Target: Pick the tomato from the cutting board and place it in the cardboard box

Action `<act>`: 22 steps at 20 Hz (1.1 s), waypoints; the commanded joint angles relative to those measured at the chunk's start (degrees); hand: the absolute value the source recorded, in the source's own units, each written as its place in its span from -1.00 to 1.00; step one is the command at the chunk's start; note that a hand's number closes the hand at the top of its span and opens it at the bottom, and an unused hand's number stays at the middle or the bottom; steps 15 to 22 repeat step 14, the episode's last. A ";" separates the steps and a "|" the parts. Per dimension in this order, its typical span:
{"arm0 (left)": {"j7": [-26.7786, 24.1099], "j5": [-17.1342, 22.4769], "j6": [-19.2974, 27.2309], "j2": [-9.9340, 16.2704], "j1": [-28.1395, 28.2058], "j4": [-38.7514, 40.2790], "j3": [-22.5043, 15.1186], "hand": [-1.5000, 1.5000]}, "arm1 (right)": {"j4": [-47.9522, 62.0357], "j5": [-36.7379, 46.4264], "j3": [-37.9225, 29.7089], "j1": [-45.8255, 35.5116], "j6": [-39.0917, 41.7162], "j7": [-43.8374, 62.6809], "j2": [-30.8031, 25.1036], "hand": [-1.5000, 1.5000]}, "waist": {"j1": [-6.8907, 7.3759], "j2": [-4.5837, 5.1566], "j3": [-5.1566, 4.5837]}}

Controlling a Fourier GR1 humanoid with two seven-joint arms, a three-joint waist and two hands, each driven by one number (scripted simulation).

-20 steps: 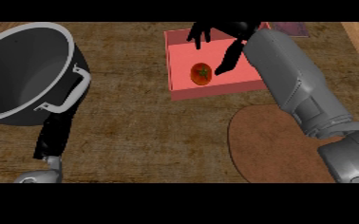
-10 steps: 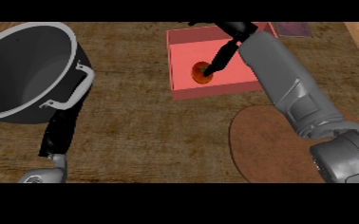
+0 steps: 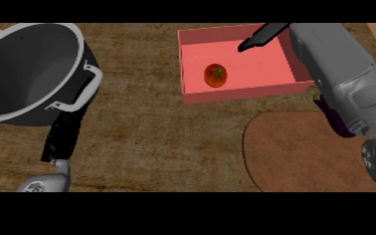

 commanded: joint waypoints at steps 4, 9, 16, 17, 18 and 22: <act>0.92 -0.50 0.09 -0.34 -1.34 -1.76 -0.87 0.00 | 0.87 -4.32 -4.67 2.97 1.10 2.45 -10.01 -1.00 | 1.59 1.31 0.18; 0.37 0.58 -1.20 0.00 -2.25 -0.19 -0.47 0.00 | 0.81 -6.57 -6.98 2.33 6.41 4.57 -16.83 -1.00 | 2.11 2.14 0.25; -0.20 -0.09 -0.79 0.12 -2.61 -0.53 -0.68 0.00 | -0.66 -5.80 -6.24 3.66 9.51 4.02 -20.13 -1.00 | 3.46 2.86 0.38; -0.20 -0.09 -0.79 0.12 -2.61 -0.53 -0.68 0.00 | -0.66 -5.80 -6.24 3.66 9.51 4.02 -20.13 -1.00 | 3.46 2.86 0.38; -0.20 -0.09 -0.79 0.12 -2.61 -0.53 -0.68 0.00 | -0.66 -5.80 -6.24 3.66 9.51 4.02 -20.13 -1.00 | 3.46 2.86 0.38; -0.20 -0.09 -0.79 0.12 -2.61 -0.53 -0.68 0.00 | -0.66 -5.80 -6.24 3.66 9.51 4.02 -20.13 -1.00 | 3.46 2.86 0.38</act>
